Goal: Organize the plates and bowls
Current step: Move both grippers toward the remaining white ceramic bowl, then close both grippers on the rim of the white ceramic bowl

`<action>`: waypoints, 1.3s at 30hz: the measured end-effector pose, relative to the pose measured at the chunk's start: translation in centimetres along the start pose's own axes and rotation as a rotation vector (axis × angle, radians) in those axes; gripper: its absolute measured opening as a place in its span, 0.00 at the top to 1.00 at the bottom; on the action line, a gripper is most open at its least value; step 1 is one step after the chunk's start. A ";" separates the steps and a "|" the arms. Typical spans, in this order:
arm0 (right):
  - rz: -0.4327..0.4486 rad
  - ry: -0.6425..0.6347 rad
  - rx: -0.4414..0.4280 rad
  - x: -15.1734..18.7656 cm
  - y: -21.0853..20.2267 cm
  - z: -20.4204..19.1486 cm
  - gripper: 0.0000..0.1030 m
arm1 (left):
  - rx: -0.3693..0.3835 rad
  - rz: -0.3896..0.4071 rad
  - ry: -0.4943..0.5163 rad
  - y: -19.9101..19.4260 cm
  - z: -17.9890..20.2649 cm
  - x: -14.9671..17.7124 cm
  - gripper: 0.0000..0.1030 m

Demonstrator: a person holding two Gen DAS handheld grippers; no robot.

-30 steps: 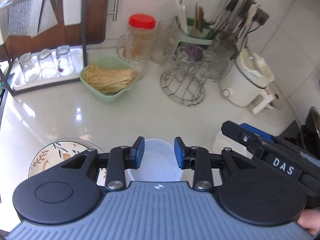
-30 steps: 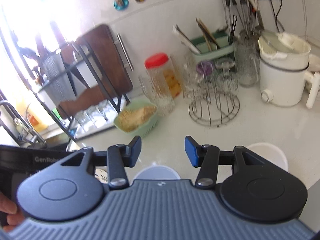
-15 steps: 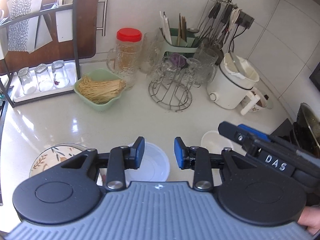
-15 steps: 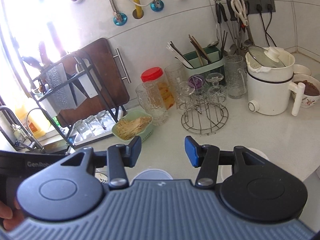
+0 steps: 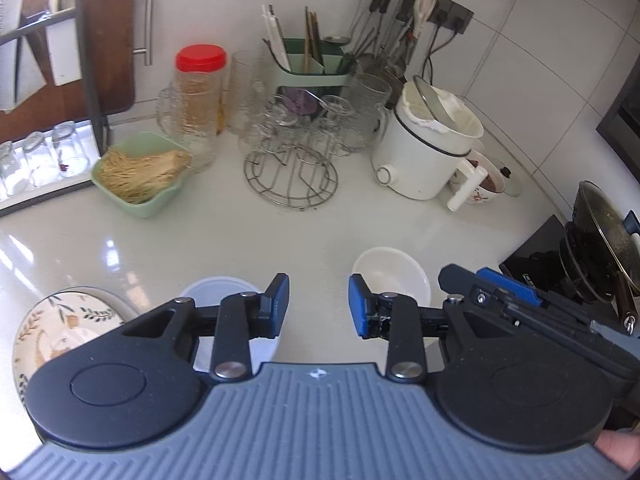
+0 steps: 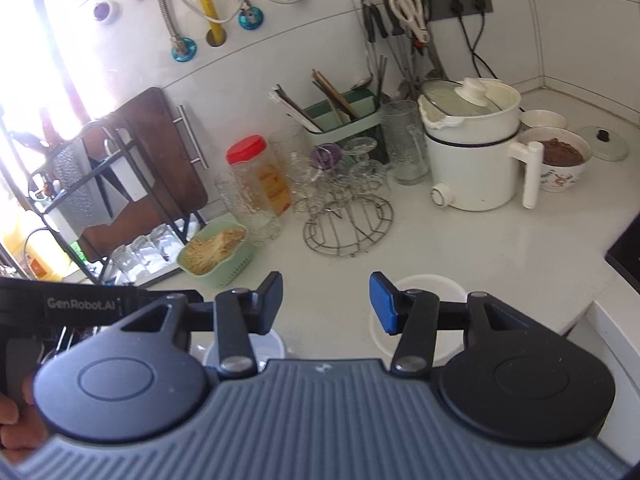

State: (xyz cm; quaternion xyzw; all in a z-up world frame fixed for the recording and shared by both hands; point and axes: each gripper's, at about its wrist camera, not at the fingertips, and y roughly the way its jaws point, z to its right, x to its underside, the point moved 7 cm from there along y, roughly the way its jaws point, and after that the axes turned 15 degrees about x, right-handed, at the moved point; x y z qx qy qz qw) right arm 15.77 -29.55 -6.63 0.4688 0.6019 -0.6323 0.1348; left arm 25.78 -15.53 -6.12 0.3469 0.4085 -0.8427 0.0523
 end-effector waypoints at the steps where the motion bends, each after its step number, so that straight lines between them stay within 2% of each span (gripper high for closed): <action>1: -0.005 0.007 0.008 0.2 0.1 0.5 0.50 | -0.001 -0.006 0.002 0.4 0.2 0.1 0.64; 5: -0.029 0.033 0.045 1.0 0.6 2.5 0.50 | 0.011 -0.035 0.009 2.2 0.9 0.3 0.64; 10: -0.060 0.070 0.084 1.8 1.8 4.4 0.50 | 0.019 -0.082 0.035 4.9 1.7 0.1 0.50; 14: -0.076 0.095 0.102 2.0 3.0 5.5 0.50 | -0.006 -0.112 0.063 6.9 1.6 -0.3 0.41; 19: -0.090 0.108 0.119 2.5 5.3 6.9 0.50 | -0.014 -0.158 0.056 10.0 0.7 -0.2 0.40; 23: -0.093 0.138 0.132 3.0 7.6 8.1 0.50 | -0.037 -0.182 0.106 12.6 0.2 -0.5 0.40; 28: -0.094 0.165 0.131 3.5 10.0 9.1 0.51 | -0.061 -0.153 0.137 15.4 -0.7 -1.5 0.40; 33: -0.091 0.165 0.152 4.2 12.1 9.6 0.51 | 0.011 -0.169 0.126 18.3 -0.6 -1.3 0.40; 39: -0.105 0.190 0.180 5.3 14.0 10.7 0.51 | 0.078 -0.245 0.025 21.7 -0.6 0.9 0.40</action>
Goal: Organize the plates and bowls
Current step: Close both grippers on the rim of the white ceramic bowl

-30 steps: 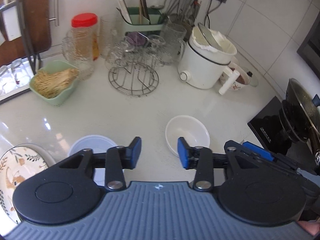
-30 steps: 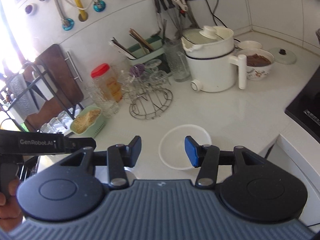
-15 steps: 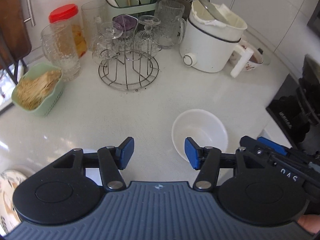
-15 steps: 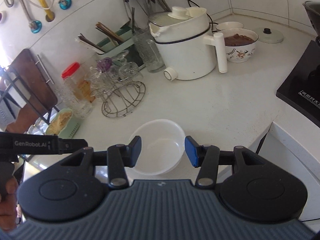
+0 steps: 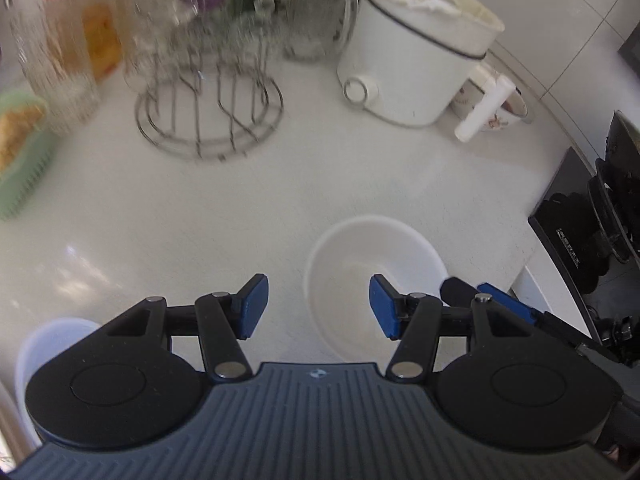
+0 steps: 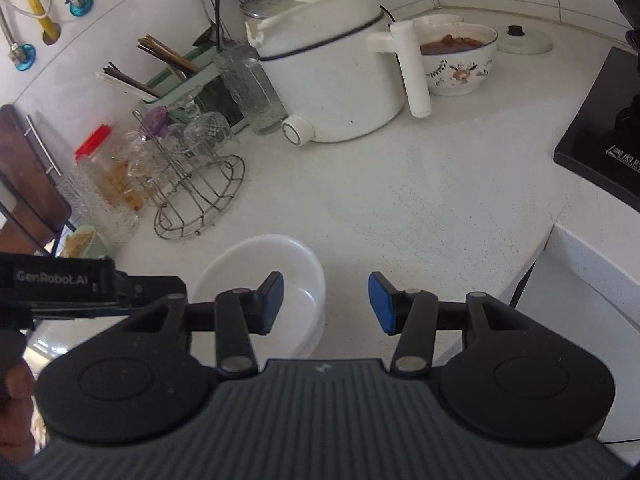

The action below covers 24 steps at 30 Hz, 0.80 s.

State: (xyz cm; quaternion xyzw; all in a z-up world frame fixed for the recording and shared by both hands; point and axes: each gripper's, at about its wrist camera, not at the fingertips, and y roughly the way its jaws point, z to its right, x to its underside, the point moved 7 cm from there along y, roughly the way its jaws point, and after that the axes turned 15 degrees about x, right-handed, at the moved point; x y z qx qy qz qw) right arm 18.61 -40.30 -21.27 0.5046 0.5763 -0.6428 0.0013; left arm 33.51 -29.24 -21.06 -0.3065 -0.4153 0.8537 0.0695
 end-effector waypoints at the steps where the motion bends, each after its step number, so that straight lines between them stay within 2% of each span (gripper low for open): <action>1: -0.007 0.007 0.004 0.1 0.3 0.1 0.51 | 0.009 -0.008 -0.002 0.6 0.0 0.1 0.40; 5: -0.043 0.020 0.000 0.6 1.7 0.2 0.58 | -0.007 -0.026 0.010 2.4 0.0 0.2 0.42; 6: -0.052 0.017 -0.004 0.8 2.1 0.2 0.63 | -0.010 -0.026 0.006 2.7 0.0 0.3 0.45; 10: -0.077 0.028 -0.020 1.1 3.2 0.1 0.68 | -0.006 -0.038 -0.013 3.9 -0.4 0.0 0.60; 12: -0.093 0.026 -0.030 1.2 3.7 -0.1 0.77 | -0.008 -0.047 -0.005 4.5 -0.5 -0.1 0.72; 15: -0.115 0.041 -0.062 1.4 4.1 -0.2 0.77 | -0.027 -0.061 0.021 5.0 -0.4 0.0 0.79; 18: -0.128 0.043 -0.063 1.5 4.3 -0.3 0.81 | -0.012 -0.074 0.001 5.5 -0.3 0.0 0.84; 24: -0.154 0.049 -0.076 0.6 3.7 -0.2 0.81 | -0.013 -0.076 -0.014 4.9 0.4 -1.0 0.84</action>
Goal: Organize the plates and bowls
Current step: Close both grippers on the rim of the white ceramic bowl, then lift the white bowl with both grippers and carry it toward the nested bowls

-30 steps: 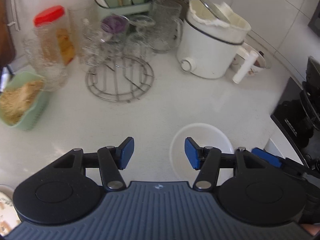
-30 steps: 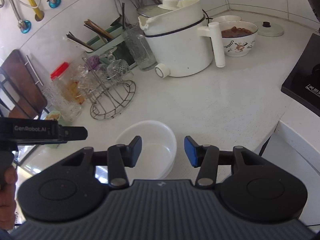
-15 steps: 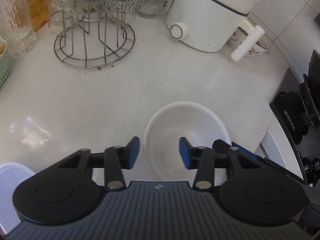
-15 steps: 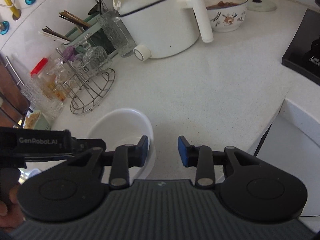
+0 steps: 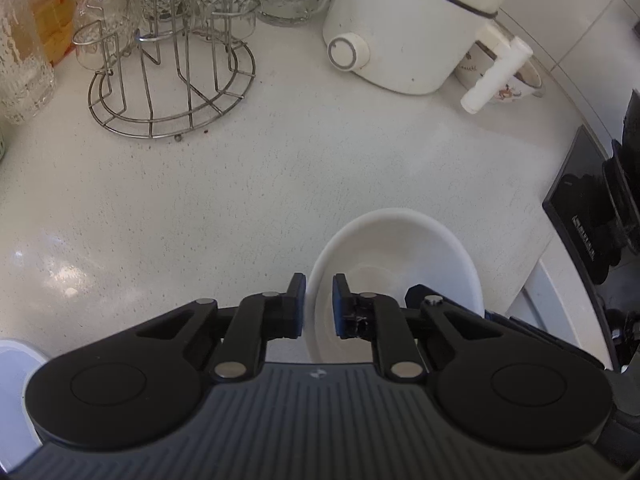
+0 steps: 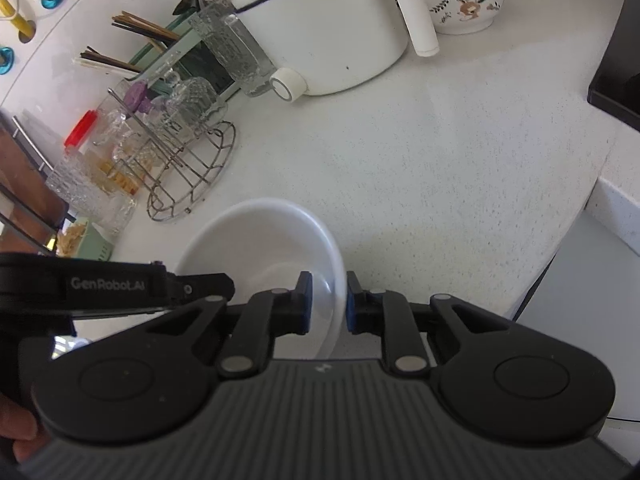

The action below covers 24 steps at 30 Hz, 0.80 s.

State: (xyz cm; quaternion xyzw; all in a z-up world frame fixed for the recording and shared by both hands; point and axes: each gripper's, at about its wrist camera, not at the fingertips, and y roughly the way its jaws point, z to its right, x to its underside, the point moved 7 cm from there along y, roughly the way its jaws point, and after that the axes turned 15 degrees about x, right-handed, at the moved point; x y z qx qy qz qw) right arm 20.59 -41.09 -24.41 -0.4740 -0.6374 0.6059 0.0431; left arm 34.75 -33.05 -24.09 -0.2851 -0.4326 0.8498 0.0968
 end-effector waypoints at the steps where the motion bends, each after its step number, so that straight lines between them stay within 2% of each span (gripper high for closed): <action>1: -0.004 0.005 -0.004 -0.2 -0.1 0.0 0.81 | 0.006 0.001 -0.004 -0.2 0.1 -0.2 0.84; 9: -0.006 0.016 -0.023 -1.7 -1.8 -0.9 0.81 | 0.008 0.017 -0.002 -2.5 1.5 -1.6 0.84; 13: -0.004 -0.036 -0.032 -2.1 -3.2 -2.1 0.81 | 0.006 0.035 -0.013 -4.1 1.7 -2.1 0.84; 24: -0.022 -0.047 -0.074 -2.8 -6.8 -4.2 0.81 | 0.028 0.044 -0.031 -9.6 2.4 -1.1 0.83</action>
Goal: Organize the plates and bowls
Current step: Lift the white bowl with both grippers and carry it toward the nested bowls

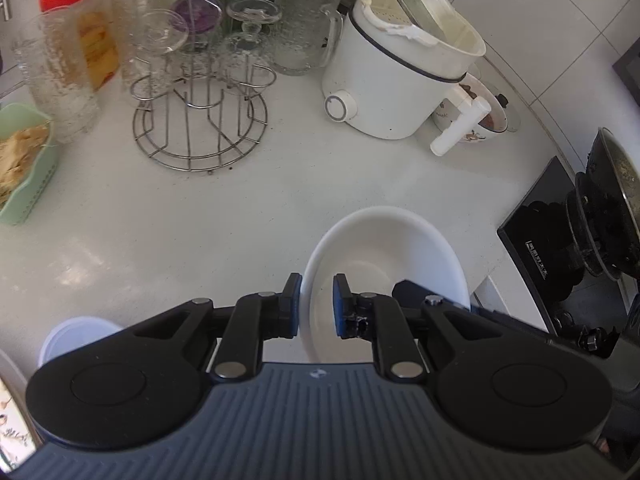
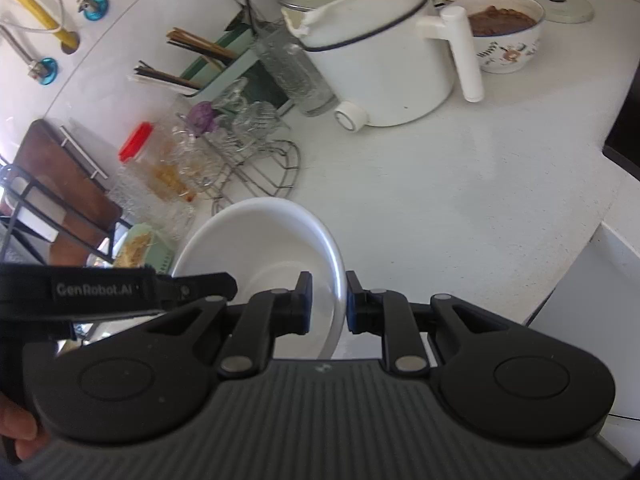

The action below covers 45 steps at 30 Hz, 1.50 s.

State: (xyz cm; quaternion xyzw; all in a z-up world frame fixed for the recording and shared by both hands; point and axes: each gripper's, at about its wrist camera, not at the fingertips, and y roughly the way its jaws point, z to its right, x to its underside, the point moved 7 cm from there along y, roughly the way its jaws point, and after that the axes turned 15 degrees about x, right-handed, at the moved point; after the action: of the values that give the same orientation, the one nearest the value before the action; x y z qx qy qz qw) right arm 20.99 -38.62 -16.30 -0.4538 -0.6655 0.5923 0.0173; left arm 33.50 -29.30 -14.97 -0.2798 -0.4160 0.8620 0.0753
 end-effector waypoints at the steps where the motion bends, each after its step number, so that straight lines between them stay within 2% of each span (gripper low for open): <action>1: 0.002 -0.010 -0.004 -0.1 -0.3 -0.3 0.81 | 0.004 0.002 -0.002 -0.4 -0.1 0.1 0.83; 6: 0.005 -0.005 -0.031 -0.5 -1.3 -1.3 0.81 | 0.010 0.010 -0.017 -2.5 -0.3 0.2 0.83; 13: 0.043 0.008 -0.046 -0.6 -3.0 -3.0 0.80 | 0.015 0.034 0.026 -5.3 -0.2 0.2 0.83; 16: 0.063 0.005 -0.048 -0.6 -4.0 -3.8 0.80 | 0.033 0.050 0.008 -6.6 -0.6 0.4 0.83; 24: 0.077 0.025 -0.097 -0.4 -4.8 -6.8 0.80 | 0.023 0.094 -0.010 -9.9 -2.6 0.2 0.83; 30: 0.061 -0.035 -0.126 0.2 -4.5 -10.0 0.80 | 0.004 0.130 -0.044 -12.4 -4.9 0.6 0.83; 38: 0.045 -0.078 -0.186 1.0 -4.6 -13.9 0.80 | -0.031 0.171 -0.034 -16.1 -7.5 1.2 0.83; 45: -0.023 -0.153 -0.226 2.6 -3.0 -16.4 0.80 | -0.063 0.203 -0.073 -17.8 -10.2 2.7 0.83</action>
State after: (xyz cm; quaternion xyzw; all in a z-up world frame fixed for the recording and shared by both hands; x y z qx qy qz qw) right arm 26.93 -23.97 -10.28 -0.3989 -0.7323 0.5463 -0.0779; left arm 34.96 -10.02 -7.67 -0.2910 -0.4148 0.8614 -0.0363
